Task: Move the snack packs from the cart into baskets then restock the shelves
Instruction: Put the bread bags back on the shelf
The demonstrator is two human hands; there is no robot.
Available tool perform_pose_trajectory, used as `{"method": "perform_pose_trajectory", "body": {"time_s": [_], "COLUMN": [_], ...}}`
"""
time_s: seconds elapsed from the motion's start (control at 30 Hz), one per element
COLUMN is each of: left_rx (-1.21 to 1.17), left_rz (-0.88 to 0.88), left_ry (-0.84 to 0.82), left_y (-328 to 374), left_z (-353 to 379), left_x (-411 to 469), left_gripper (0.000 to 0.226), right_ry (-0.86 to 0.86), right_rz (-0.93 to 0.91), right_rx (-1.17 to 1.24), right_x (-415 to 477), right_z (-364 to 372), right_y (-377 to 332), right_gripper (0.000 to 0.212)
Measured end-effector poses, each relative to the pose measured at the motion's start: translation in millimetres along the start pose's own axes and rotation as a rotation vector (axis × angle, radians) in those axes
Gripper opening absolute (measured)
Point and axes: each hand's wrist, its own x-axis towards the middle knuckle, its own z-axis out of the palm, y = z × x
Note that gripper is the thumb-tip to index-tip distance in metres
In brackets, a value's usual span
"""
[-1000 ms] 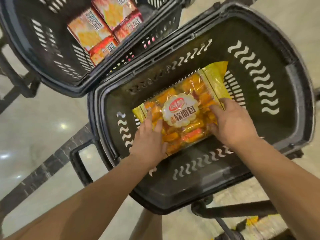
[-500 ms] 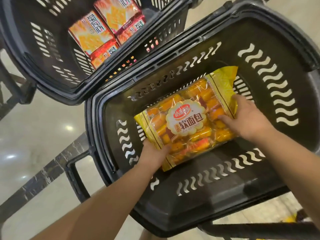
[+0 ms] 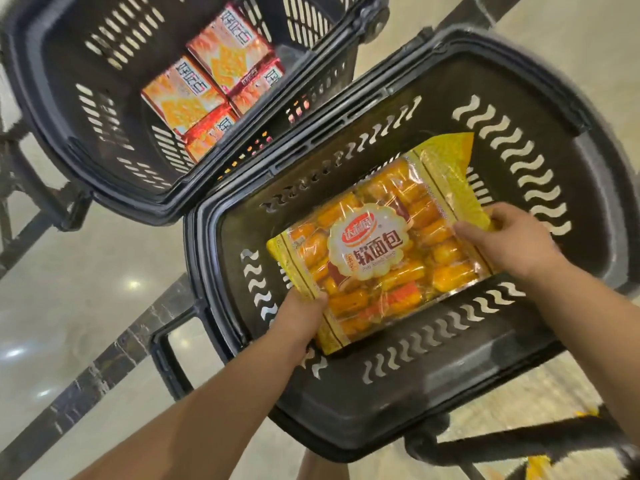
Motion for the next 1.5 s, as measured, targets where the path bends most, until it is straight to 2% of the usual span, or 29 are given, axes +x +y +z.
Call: {"method": "perform_pose_trajectory", "body": {"time_s": [0.13,0.3,0.37,0.47,0.57,0.6,0.77,0.87,0.97,1.13,1.2,1.27,1.37,1.5], "left_rx": [0.018,0.048,0.064,0.18,0.252,0.28,0.375,0.426,0.447,0.493,0.494,0.513,0.589,0.633], "left_rz": [0.055,0.26,0.358,0.561,0.731,0.779,1.002,1.116,1.198,1.326,1.345,1.399,1.479,1.48], "left_ry": [-0.014,-0.035,-0.071,-0.064,-0.073,-0.08,-0.122,-0.173,-0.234,-0.271,-0.311,-0.341,-0.39,-0.522], "left_y": [12.8,56.2,83.6,132.7,186.9,203.3,273.6,303.1,320.4,332.7,331.9,329.0,320.4,304.8], "left_z": [-18.1,-48.4,-65.1,-92.0,-109.2,-112.3,-131.1,-140.1,-140.0,-126.6,-119.1,-110.2,-97.8,-81.3], "left_x": [-45.5,-126.0,-166.9,-228.6,-300.6,-320.5,-434.7,-492.6,-536.4,-592.2,-605.7,-614.6,-626.8,-630.4], "left_gripper": [0.029,0.04,0.033,0.037,0.013,0.012,0.015,0.025,0.033,0.03,0.028,0.024,0.023,0.016], "right_ry": [0.102,0.221,0.255,0.323,0.422,0.451,0.583,0.667,0.77,0.908,0.943,0.977,1.042,1.165], "right_rz": [-0.022,-0.045,-0.061,-0.08,-0.094,-0.102,-0.166,-0.208,-0.259,-0.267,-0.264,-0.27,-0.256,-0.174], "right_rx": [0.109,0.283,0.353,0.455,0.523,0.546,0.702,0.775,0.791,0.784,0.815,0.843,0.872,0.904], "right_x": [-43.4,-126.2,-167.5,-237.5,-305.4,-321.8,-423.8,-473.0,-514.3,-563.6,-582.0,-598.5,-618.9,-648.9], "right_z": [-32.5,-83.7,-107.8,-146.7,-177.6,-185.0,-236.8,-263.7,-282.1,-296.7,-296.2,-291.5,-278.7,-246.0], "right_y": [-10.5,-27.9,-36.0,-56.4,-75.3,-81.4,-118.0,-132.5,-136.0,-120.0,-112.0,-104.7,-94.1,-82.2], "right_gripper": [0.027,0.022,0.022,0.021,0.024,0.025,0.017,0.02,0.02,0.03,0.024,0.017,0.021,0.022]}}
